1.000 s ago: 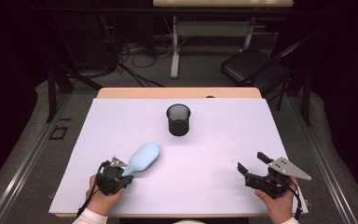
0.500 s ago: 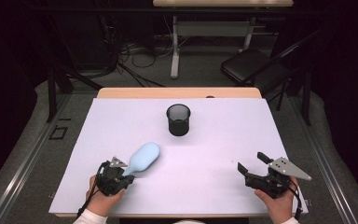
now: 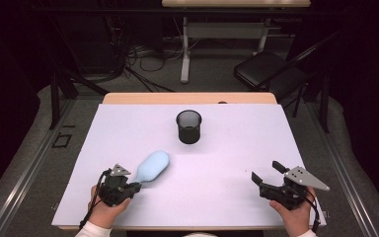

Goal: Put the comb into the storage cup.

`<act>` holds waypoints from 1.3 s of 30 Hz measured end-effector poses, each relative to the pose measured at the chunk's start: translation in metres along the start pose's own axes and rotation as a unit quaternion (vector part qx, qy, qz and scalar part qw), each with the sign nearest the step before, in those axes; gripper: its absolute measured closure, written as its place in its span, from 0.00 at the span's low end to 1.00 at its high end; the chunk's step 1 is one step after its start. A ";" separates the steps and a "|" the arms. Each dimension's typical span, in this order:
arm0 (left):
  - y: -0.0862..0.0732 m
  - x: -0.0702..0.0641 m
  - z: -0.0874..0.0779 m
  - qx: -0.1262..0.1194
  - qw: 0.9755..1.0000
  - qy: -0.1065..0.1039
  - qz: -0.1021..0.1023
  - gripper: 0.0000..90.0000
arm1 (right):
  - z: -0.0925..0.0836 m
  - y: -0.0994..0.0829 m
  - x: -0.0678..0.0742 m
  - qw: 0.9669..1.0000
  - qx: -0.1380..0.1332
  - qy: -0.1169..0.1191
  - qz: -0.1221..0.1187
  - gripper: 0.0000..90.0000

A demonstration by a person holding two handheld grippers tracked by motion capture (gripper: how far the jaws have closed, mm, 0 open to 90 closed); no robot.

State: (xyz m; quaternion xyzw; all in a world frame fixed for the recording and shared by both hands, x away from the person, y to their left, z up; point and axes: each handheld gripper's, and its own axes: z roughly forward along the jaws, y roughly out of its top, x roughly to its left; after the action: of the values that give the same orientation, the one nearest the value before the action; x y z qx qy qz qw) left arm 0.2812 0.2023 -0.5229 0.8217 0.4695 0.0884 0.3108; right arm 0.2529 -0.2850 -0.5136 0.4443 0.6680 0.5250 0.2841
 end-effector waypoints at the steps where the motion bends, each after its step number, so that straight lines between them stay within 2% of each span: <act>1: 0.000 0.000 0.000 -0.003 1.000 0.001 0.001 0.91 | 0.000 0.000 0.000 1.000 0.000 0.000 0.001 0.15; 12: 0.000 0.001 -0.005 -0.022 1.000 -0.002 0.001 0.81 | 0.001 0.000 0.000 1.000 0.001 0.001 -0.001 0.15; 24: 0.001 0.003 -0.007 -0.029 1.000 -0.001 -0.005 0.69 | 0.001 -0.001 0.000 1.000 0.004 0.003 0.001 0.15; 35: 0.000 0.006 -0.011 -0.062 0.998 0.001 -0.008 0.56 | 0.001 -0.001 0.000 1.000 0.005 0.003 0.001 0.15; 39: 0.001 0.007 -0.011 -0.065 0.998 0.002 -0.008 0.51 | 0.001 -0.001 0.000 1.000 0.007 0.004 0.001 0.15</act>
State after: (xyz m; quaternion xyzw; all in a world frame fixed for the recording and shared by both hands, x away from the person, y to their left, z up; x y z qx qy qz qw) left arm 0.2806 0.2127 -0.5146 0.7957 0.4698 0.1182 0.3636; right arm 0.2531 -0.2847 -0.5144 0.4453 0.6721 0.5223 0.2778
